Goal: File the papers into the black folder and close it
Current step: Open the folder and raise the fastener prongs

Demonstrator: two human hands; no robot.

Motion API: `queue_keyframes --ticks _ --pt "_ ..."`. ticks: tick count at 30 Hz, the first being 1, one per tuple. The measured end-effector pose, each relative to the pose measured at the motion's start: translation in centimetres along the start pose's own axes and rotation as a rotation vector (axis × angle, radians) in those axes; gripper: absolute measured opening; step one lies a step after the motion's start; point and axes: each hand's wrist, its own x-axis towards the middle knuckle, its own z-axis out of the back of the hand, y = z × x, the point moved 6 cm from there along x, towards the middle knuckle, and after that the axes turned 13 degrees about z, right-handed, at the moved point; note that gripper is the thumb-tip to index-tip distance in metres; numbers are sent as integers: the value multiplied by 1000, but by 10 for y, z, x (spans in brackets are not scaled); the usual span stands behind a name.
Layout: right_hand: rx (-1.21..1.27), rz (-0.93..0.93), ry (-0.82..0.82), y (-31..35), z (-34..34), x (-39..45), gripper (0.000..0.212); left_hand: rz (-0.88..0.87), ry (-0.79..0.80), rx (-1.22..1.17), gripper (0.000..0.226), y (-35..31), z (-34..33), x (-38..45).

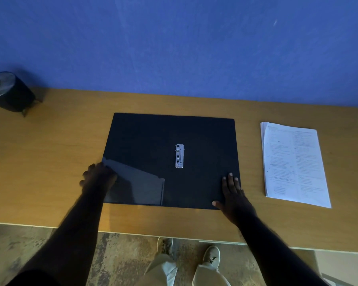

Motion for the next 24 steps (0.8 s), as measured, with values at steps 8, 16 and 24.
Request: queue_keyframes --ticks 8,16,24 --pt "-14 7 -1 1 -1 1 98 -600 144 -42 74 -102 -46 -66" --pt "-36 5 5 -3 -5 1 98 -623 186 113 89 -150 -77 -85" --pt "-32 9 -3 -3 -7 2 98 -590 168 178 95 -155 -82 -79"
